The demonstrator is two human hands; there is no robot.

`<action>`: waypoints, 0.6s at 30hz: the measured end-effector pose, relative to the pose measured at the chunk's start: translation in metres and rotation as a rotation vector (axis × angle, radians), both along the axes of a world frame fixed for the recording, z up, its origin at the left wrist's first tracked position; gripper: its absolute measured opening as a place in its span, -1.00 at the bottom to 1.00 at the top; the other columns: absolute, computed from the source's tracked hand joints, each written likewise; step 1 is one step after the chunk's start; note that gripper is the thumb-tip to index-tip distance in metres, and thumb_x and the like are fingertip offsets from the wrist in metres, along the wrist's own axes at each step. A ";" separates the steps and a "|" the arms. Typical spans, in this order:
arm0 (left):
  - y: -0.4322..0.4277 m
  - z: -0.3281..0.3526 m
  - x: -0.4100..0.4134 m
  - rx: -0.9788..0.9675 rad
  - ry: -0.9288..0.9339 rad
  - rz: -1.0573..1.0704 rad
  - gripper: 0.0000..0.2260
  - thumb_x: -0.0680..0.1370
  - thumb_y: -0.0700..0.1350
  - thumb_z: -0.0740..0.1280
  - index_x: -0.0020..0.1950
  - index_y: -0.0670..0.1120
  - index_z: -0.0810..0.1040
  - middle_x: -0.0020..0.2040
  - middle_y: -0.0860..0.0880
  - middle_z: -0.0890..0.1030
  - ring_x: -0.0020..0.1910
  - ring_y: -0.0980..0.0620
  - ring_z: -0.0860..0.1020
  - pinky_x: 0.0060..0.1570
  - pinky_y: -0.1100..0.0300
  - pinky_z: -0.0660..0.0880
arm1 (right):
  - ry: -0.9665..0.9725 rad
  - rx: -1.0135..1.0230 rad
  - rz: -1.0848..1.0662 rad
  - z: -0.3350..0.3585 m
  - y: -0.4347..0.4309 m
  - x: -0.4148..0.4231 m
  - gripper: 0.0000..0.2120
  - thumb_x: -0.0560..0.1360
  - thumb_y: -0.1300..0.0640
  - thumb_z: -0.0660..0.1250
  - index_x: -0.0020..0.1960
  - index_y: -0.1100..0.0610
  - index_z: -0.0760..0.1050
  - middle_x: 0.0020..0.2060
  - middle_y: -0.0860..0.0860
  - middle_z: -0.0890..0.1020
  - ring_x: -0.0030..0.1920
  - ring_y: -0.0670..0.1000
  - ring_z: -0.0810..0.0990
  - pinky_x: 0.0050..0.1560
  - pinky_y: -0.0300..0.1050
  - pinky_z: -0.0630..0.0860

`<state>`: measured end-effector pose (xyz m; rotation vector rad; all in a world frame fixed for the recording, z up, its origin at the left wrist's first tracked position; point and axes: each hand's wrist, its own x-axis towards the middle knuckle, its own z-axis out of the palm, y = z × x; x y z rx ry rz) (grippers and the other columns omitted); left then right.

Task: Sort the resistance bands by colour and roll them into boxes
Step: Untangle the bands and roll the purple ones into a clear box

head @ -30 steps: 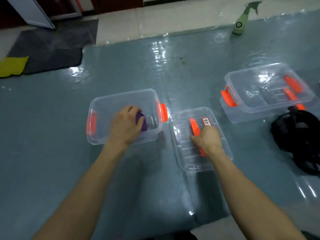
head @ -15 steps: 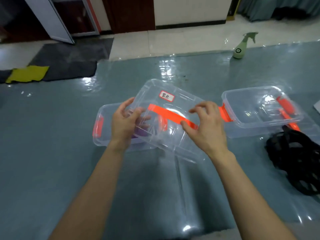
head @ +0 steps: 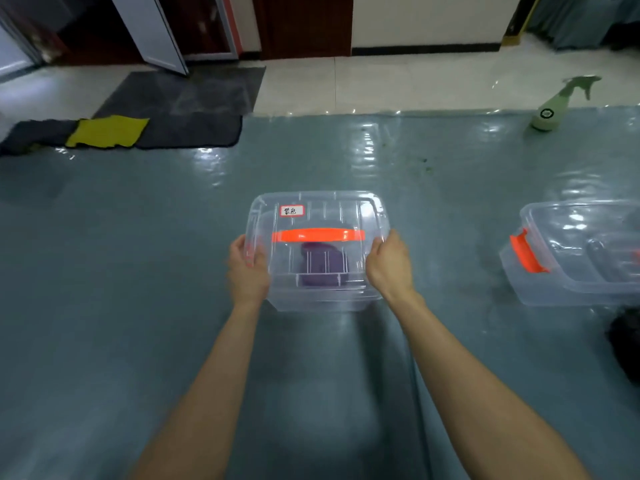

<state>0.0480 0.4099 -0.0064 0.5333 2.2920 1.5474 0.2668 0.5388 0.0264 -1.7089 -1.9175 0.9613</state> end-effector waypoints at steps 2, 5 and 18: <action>-0.001 -0.013 0.000 -0.095 0.039 -0.015 -0.68 0.71 -0.06 0.35 0.46 -0.08 0.51 0.29 -0.10 0.68 0.16 -0.16 0.64 0.25 -0.04 0.56 | -0.032 -0.001 0.005 -0.013 -0.004 0.002 -0.69 0.74 0.24 0.10 0.37 0.44 0.39 0.34 0.40 0.52 0.39 0.38 0.47 0.43 0.23 0.37; -0.006 -0.024 -0.001 -0.105 -0.008 0.014 -0.71 0.67 -0.11 0.33 0.40 -0.03 0.55 0.19 -0.03 0.68 0.15 -0.21 0.66 0.20 -0.09 0.60 | -0.036 0.011 0.016 -0.023 -0.009 0.008 -0.65 0.73 0.25 0.12 0.42 0.45 0.37 0.37 0.40 0.50 0.42 0.37 0.44 0.47 0.25 0.34; -0.013 -0.023 0.022 0.040 -0.113 0.231 -0.62 0.61 -0.05 0.51 0.40 -0.06 0.55 0.21 0.03 0.64 0.14 -0.05 0.65 0.05 0.23 0.52 | 0.349 -0.149 -0.295 -0.043 -0.027 0.024 -0.54 0.61 -0.17 0.45 0.36 0.09 0.54 0.10 0.00 0.68 0.12 0.11 0.67 0.23 0.06 0.58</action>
